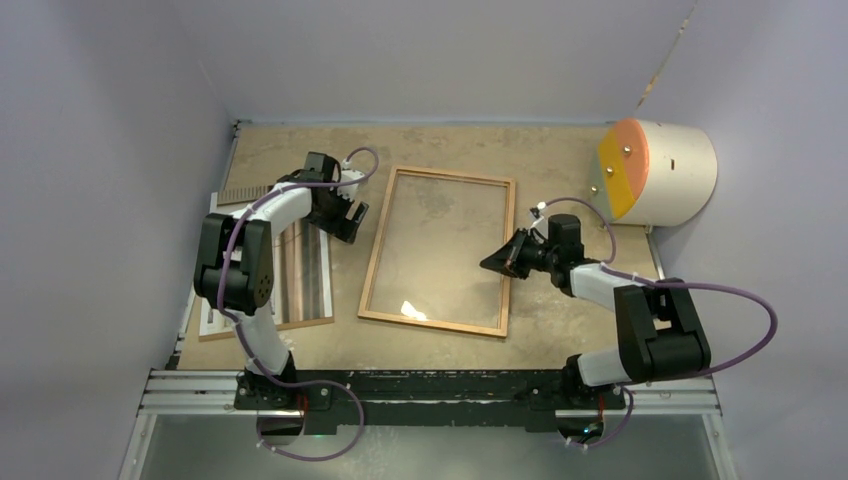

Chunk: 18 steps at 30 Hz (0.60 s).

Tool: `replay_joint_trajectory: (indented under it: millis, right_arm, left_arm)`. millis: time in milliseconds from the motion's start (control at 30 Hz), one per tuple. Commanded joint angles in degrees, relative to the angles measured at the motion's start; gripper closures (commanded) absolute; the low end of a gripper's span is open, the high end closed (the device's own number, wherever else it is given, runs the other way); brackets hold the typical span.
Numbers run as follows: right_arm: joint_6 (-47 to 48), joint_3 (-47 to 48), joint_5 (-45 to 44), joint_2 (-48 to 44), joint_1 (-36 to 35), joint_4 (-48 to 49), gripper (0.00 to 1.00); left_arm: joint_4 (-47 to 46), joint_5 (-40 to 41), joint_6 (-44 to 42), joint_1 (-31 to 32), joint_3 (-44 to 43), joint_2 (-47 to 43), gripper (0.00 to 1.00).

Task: Put the photo into the frame
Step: Adjust the photo frame item on the photo frame.

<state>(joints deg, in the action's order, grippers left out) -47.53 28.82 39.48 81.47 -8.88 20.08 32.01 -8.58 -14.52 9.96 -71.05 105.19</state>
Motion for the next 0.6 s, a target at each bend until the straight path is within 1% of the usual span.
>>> replay_joint_trajectory:
  millis: [0,567]
  right_arm:
    - [-0.4,-0.7,-1.9,-0.6,0.6,2.9,1.0]
    - [-2.8,-2.0,-2.8,0.5,0.7,5.9,1.0]
  left_arm:
    - [-1.2,0.1,0.2,0.4,-0.8,-0.7,0.18]
    - [-1.4,1.1,0.1,1.2,-0.7,-0.6,0.18]
